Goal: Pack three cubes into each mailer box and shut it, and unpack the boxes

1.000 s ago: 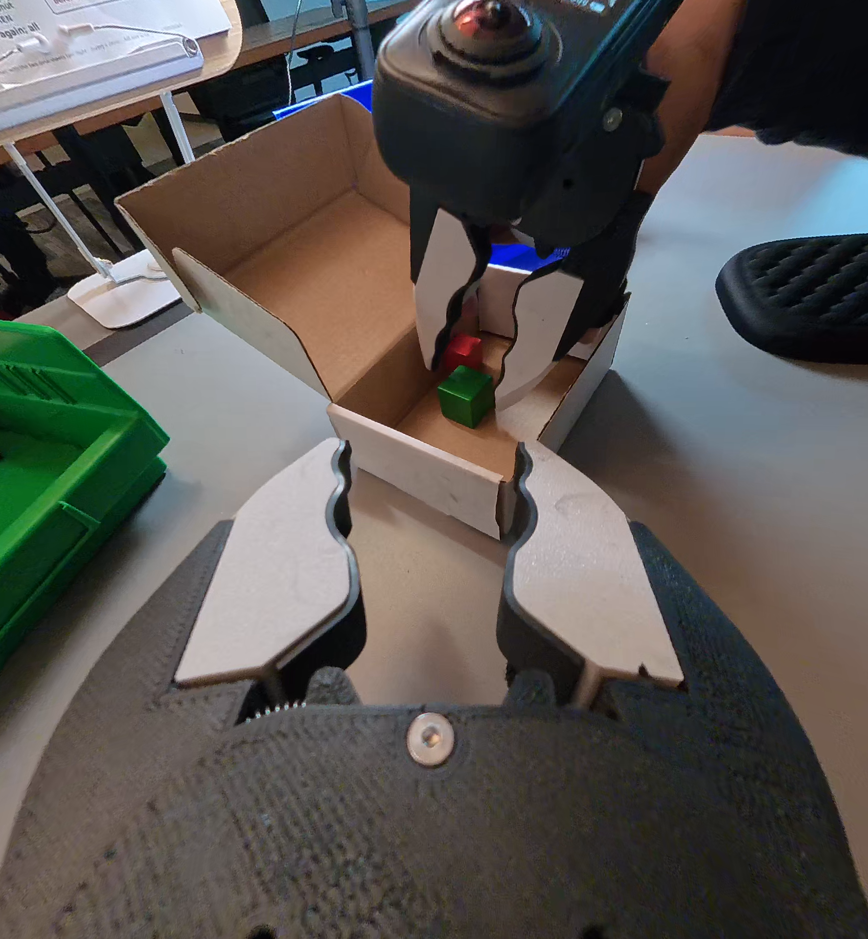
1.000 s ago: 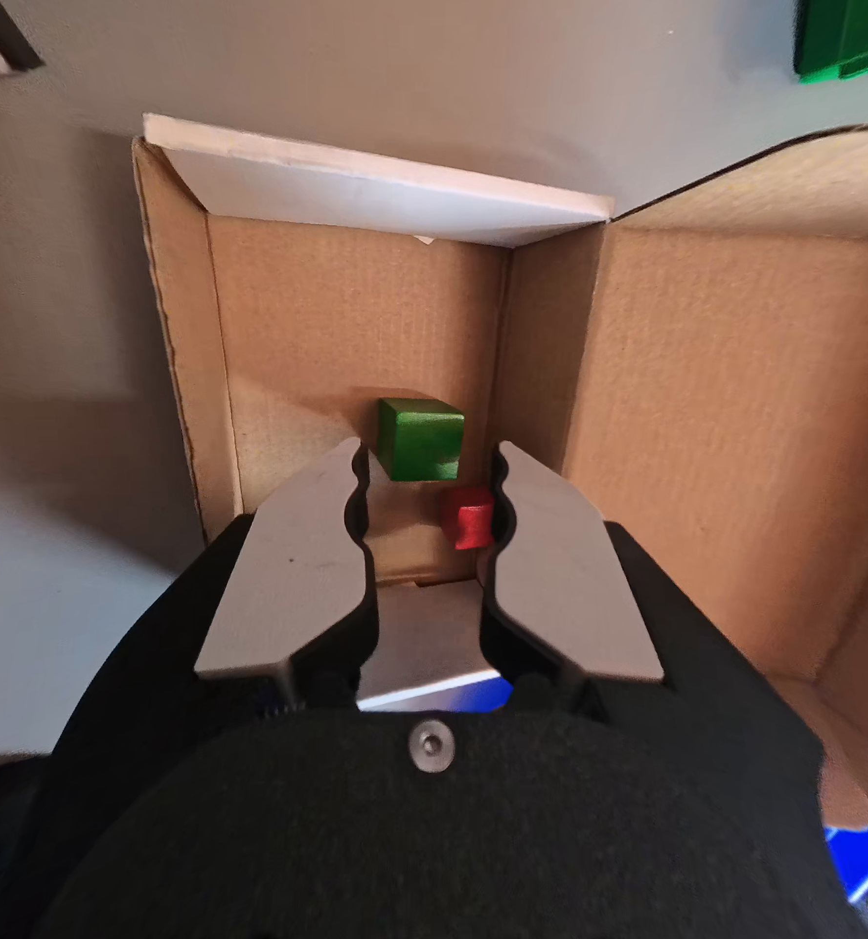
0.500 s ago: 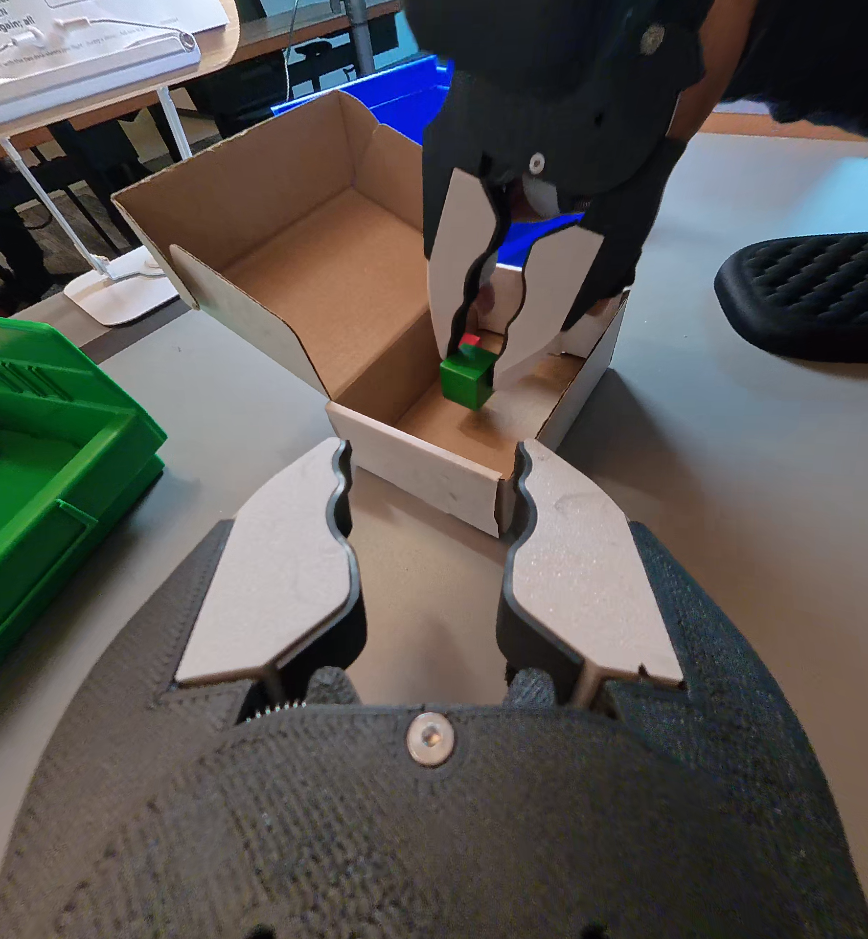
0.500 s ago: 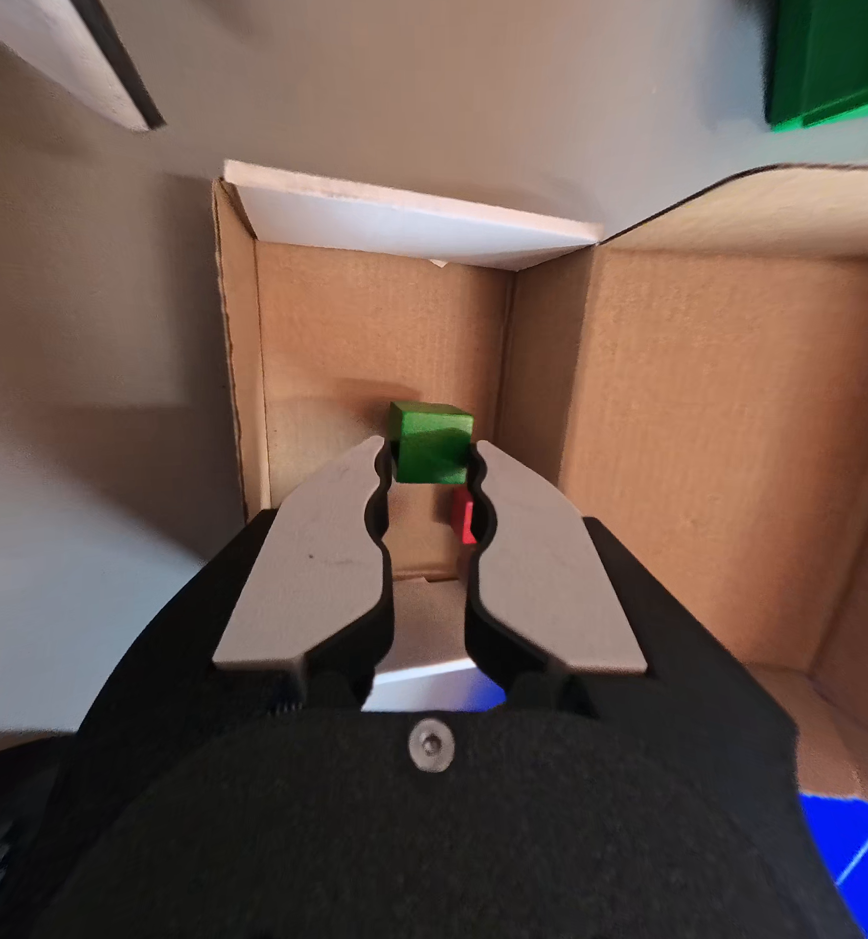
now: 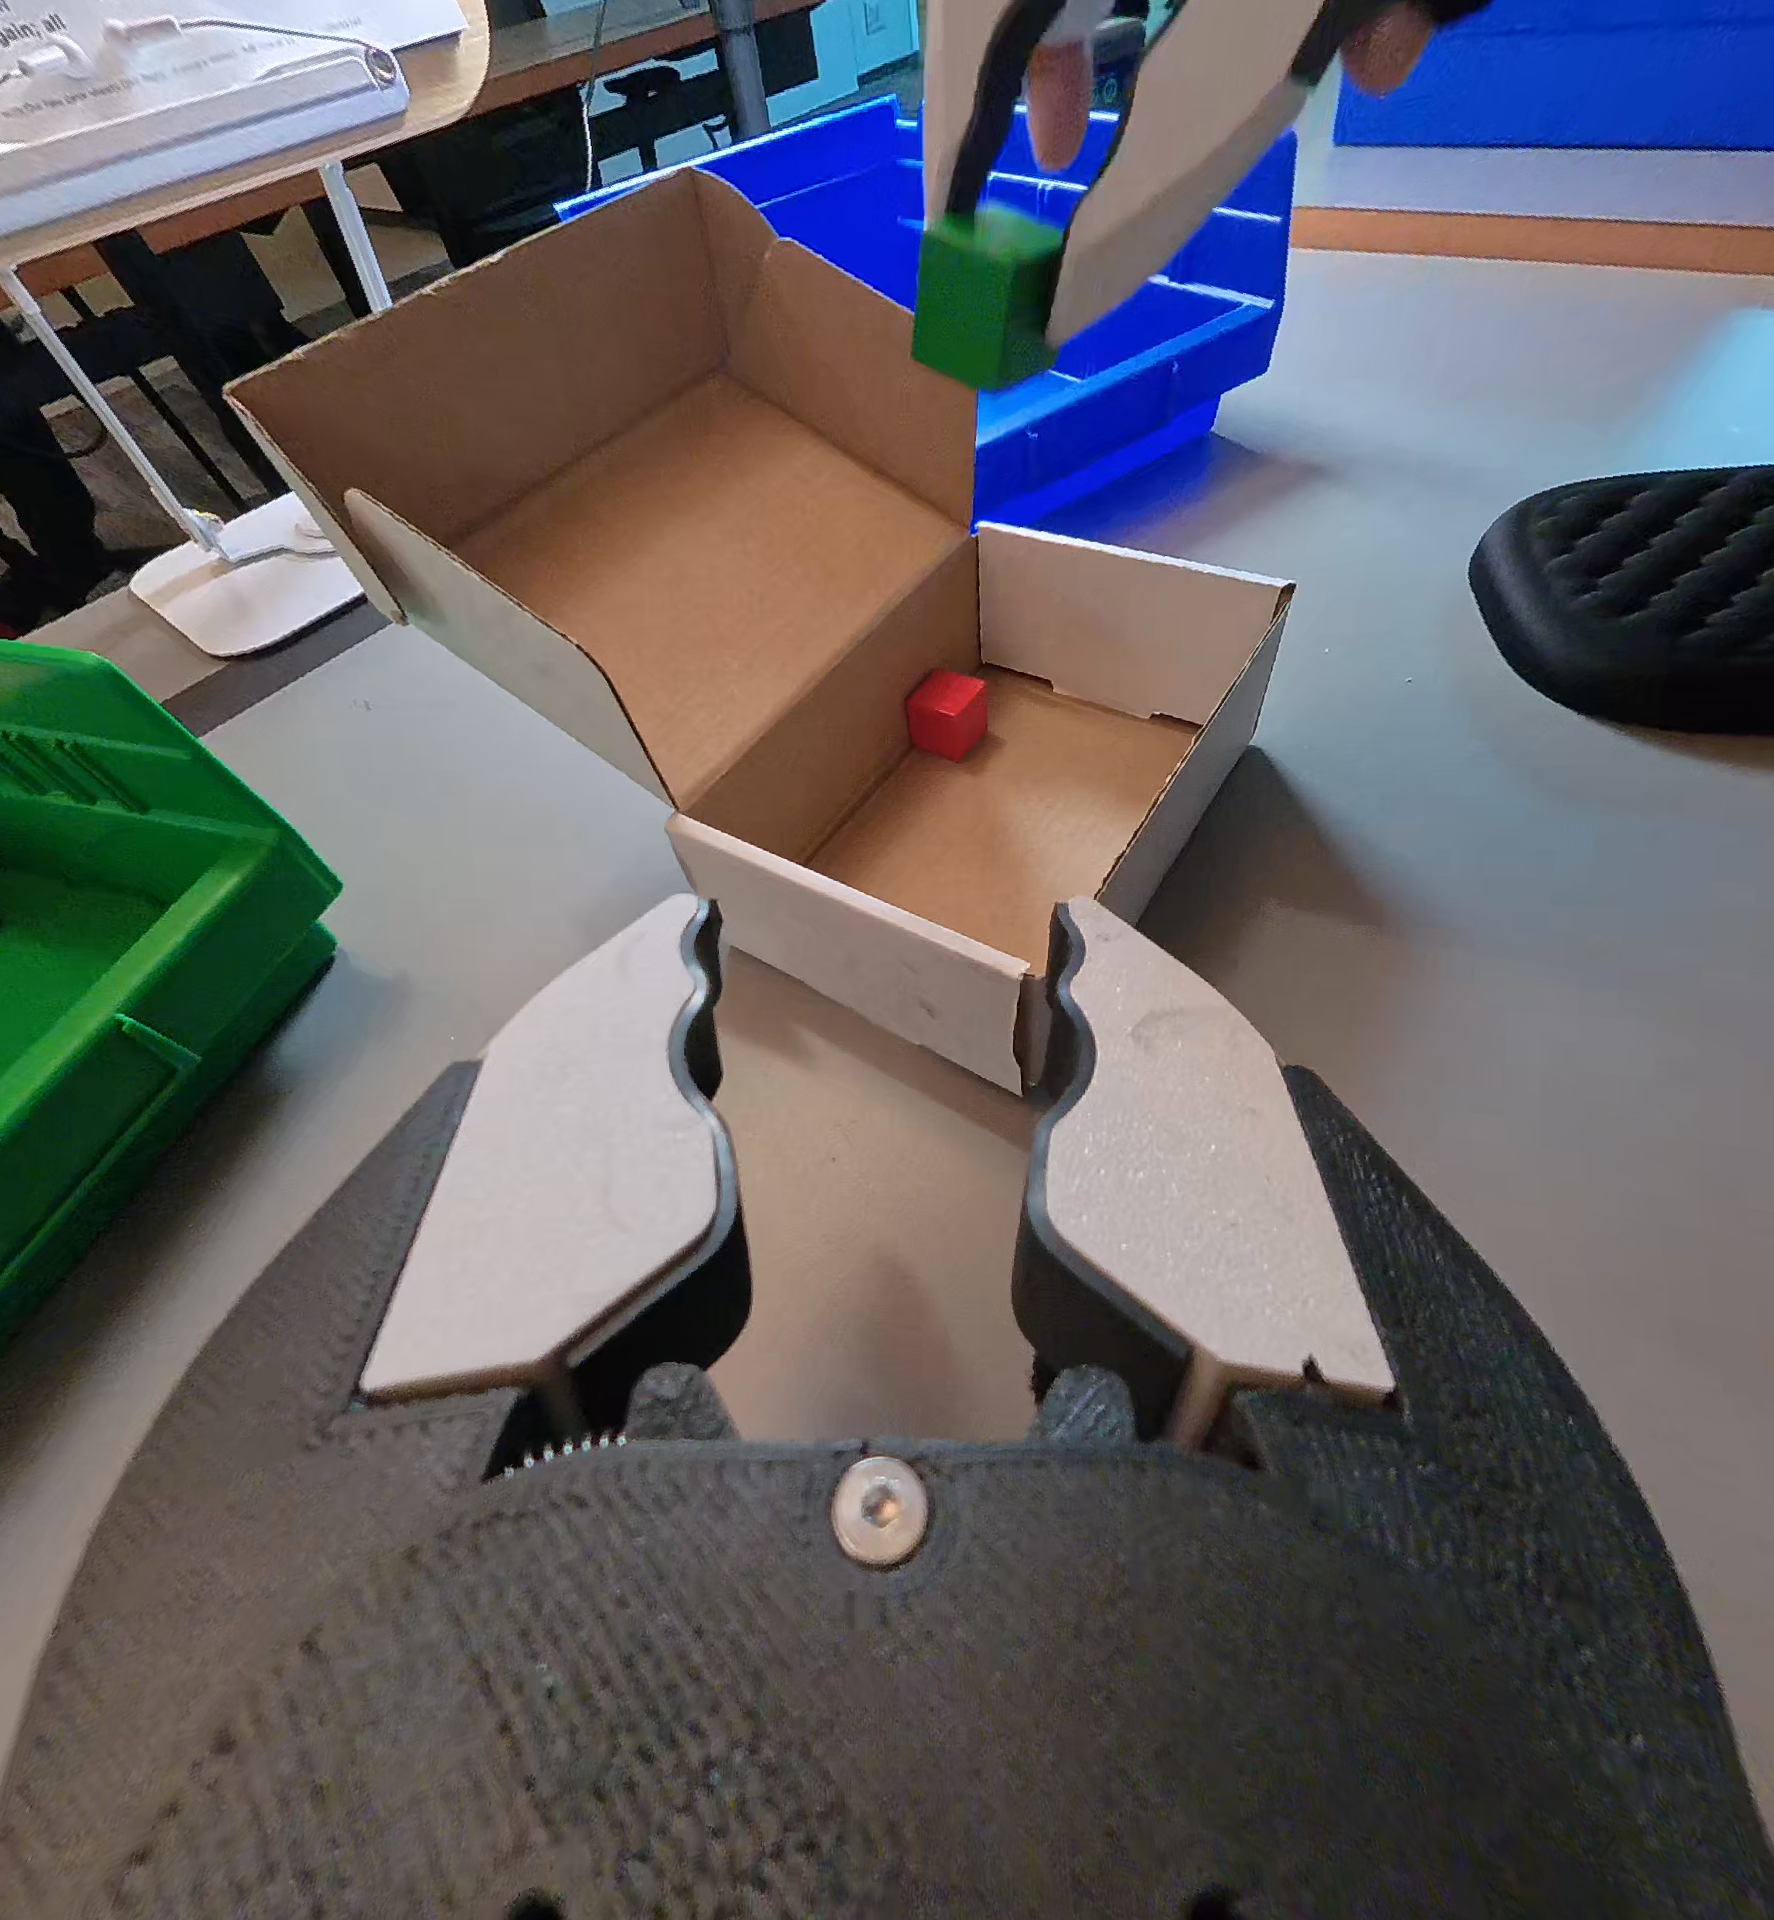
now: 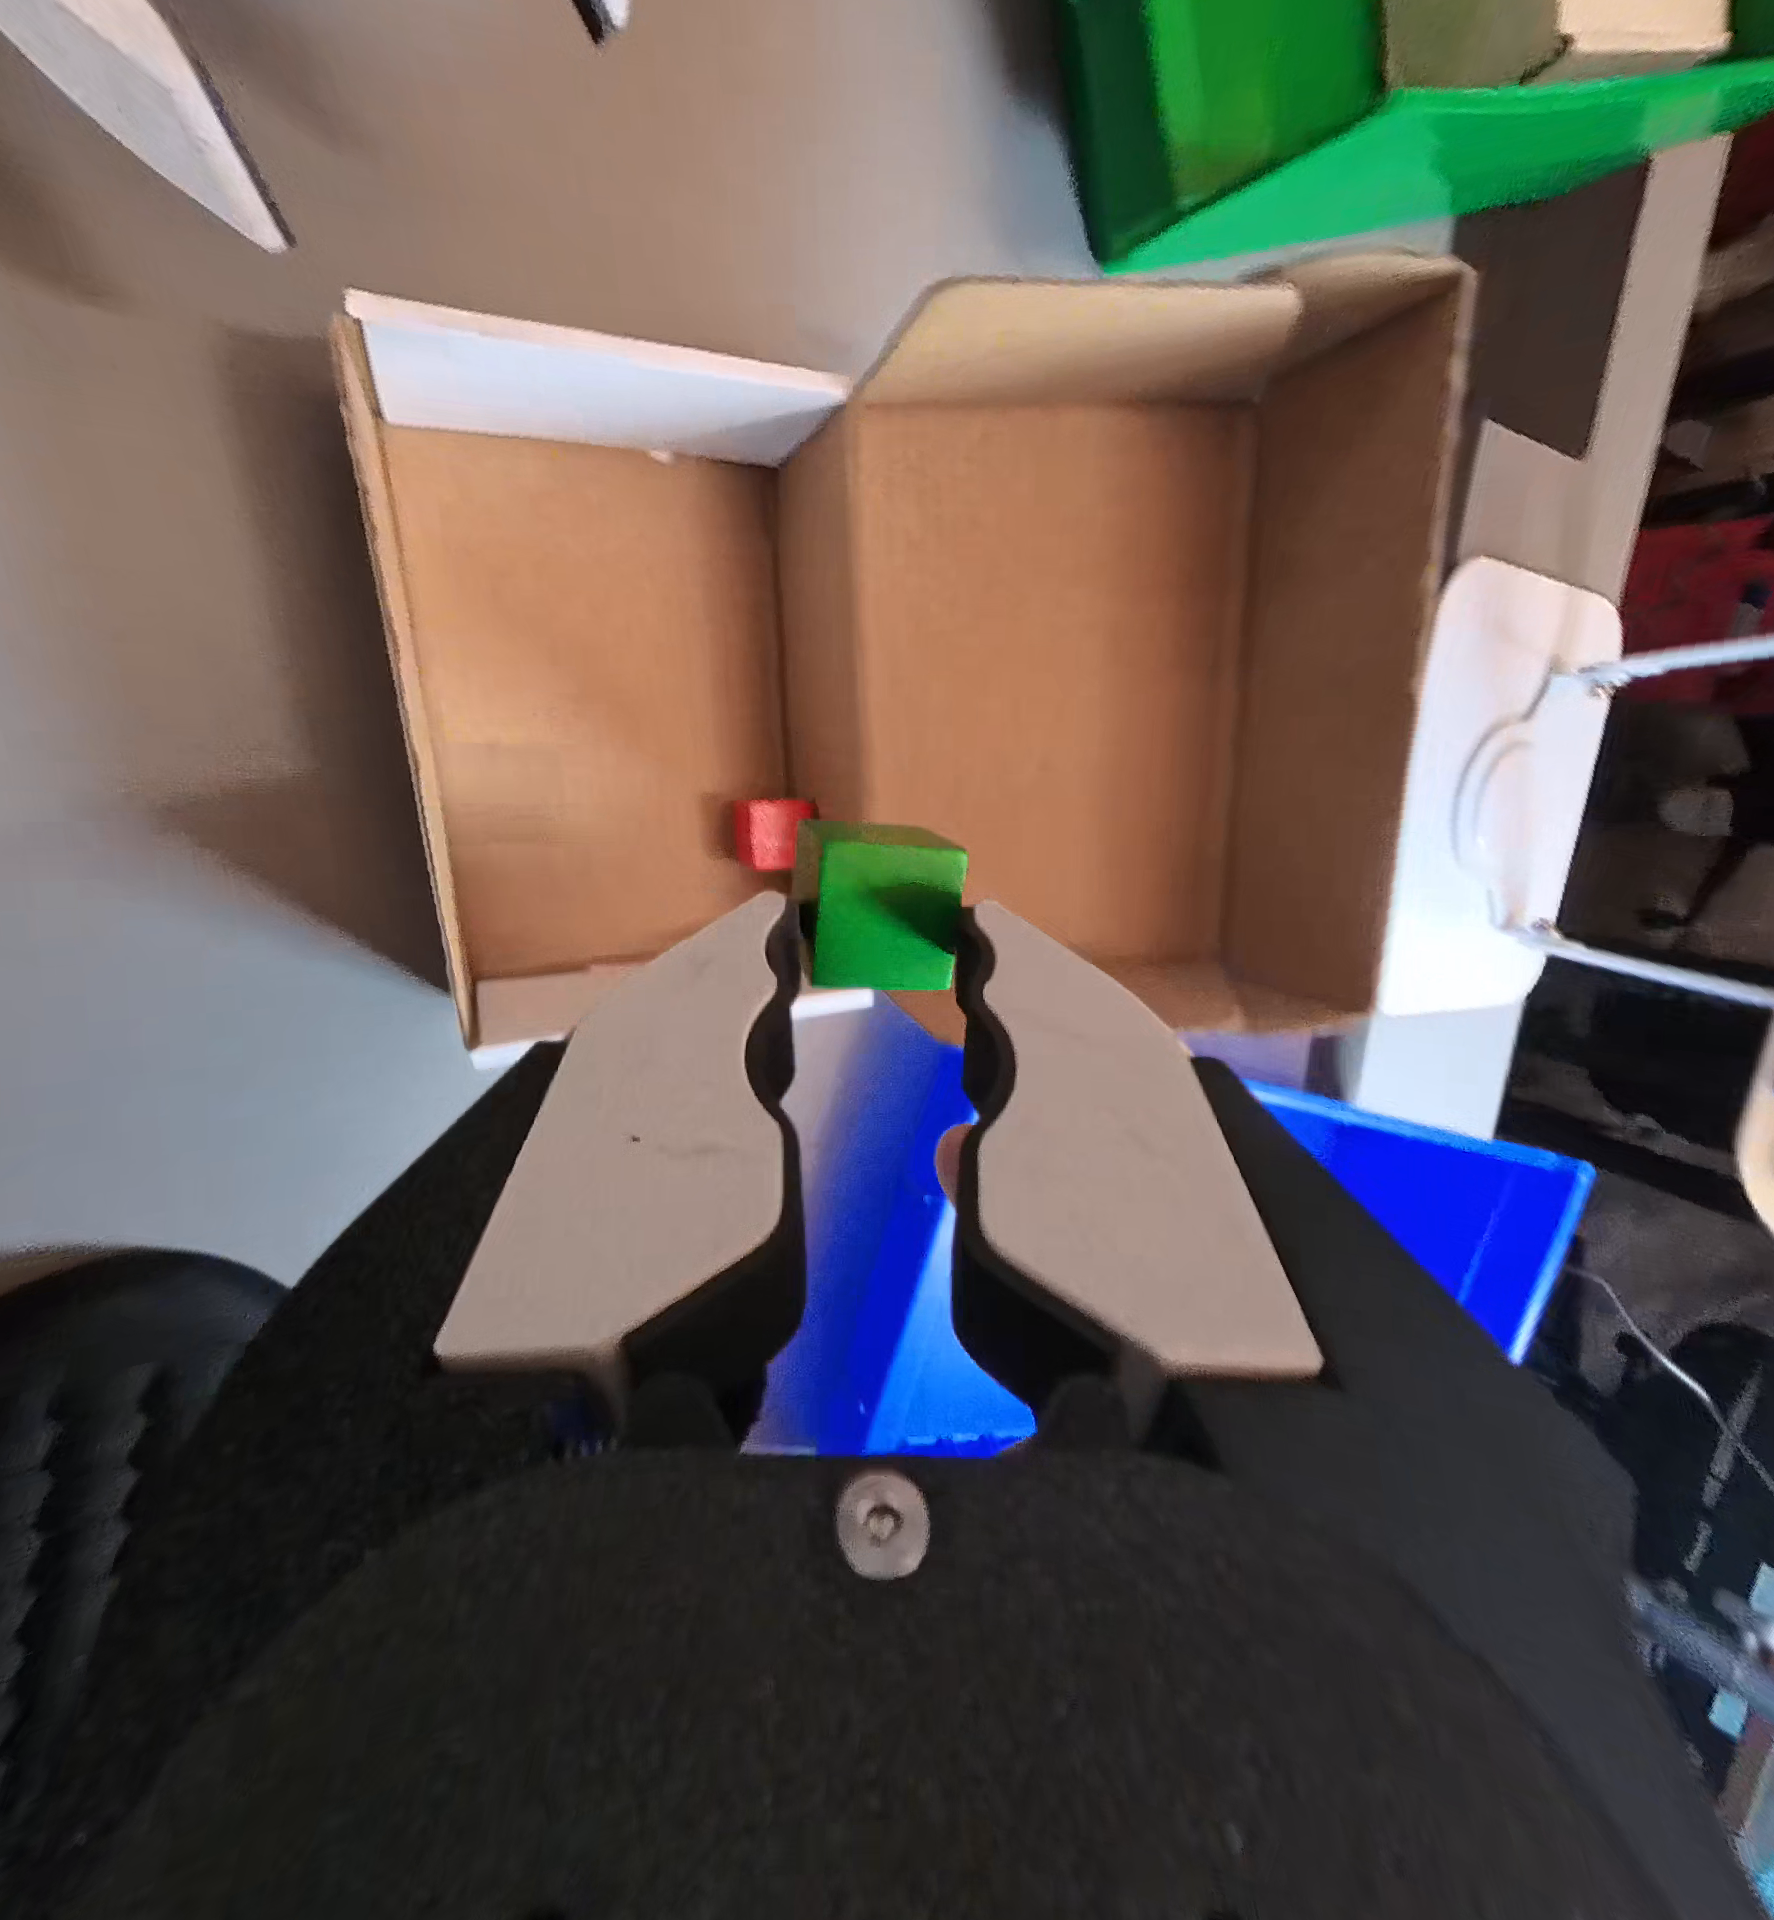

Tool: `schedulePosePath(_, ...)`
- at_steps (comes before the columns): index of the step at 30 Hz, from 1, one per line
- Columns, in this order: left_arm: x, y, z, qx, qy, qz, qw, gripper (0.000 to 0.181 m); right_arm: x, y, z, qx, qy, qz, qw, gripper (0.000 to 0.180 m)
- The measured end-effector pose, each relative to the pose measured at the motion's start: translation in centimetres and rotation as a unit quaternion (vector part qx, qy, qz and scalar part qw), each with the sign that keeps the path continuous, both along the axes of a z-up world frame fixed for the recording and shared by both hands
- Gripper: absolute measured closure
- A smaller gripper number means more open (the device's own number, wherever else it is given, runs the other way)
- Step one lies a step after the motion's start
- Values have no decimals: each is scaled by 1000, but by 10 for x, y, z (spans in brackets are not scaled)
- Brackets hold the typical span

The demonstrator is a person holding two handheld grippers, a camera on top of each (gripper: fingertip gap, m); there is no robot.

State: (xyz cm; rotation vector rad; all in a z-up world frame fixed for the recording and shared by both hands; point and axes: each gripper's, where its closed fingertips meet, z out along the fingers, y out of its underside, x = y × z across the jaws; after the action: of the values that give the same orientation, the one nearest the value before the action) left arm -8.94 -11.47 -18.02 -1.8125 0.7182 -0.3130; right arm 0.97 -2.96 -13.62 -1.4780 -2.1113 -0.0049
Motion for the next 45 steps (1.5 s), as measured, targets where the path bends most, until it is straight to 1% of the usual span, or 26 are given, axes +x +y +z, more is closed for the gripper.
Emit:
schedulePosePath(5,1,0,-1,-1,3,-1,1000,121,31,23,21,19,4,-41,999,151)
schedulePosePath(10,1,1,-3,-3,7,-1,1000,121,68,54,19,17,-12,-96,995,151)
schedulePosePath(14,1,2,-5,-5,10,0,1000,122,94,85,5,3,-15,-145,989,151)
schedulePosePath(18,2,2,-6,-8,12,-2,1000,122,112,113,-18,-26,-10,-185,982,152)
schedulePosePath(28,0,3,-7,-12,9,0,1000,122,124,161,-65,-69,-16,-239,968,151)
schedulePosePath(35,-1,2,-7,-12,6,0,1000,123,127,178,-86,-81,-31,-261,962,151)
schedulePosePath(45,-1,2,-7,-11,7,-2,1000,123,133,186,-99,-79,-64,-287,952,151)
